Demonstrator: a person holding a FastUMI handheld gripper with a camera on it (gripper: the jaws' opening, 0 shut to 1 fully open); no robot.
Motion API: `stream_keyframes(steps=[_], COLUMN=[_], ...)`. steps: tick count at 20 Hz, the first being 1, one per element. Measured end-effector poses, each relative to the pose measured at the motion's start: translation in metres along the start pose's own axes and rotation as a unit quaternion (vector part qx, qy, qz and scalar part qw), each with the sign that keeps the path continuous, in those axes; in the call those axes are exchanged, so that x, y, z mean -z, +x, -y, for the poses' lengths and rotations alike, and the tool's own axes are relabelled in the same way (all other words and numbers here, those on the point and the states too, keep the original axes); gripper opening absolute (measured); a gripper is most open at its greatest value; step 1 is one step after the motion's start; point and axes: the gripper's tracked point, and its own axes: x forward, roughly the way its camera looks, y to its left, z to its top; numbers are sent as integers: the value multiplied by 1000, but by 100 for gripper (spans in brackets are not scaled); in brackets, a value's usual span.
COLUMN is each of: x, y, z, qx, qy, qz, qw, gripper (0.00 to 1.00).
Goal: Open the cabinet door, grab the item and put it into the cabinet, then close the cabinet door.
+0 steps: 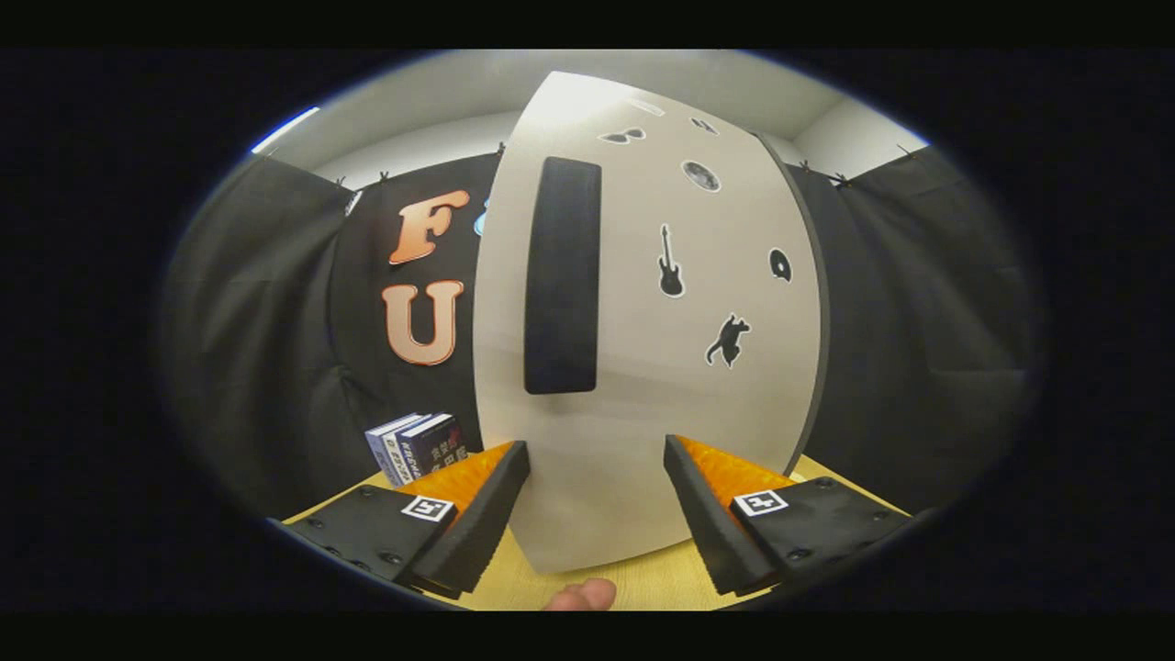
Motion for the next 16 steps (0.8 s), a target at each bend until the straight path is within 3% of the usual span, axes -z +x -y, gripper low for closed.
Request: stream_keyframes(steps=[16], x=[5], y=[73], z=[-10], qx=[33], qy=[13], qz=[9], qw=[999], gripper=[95])
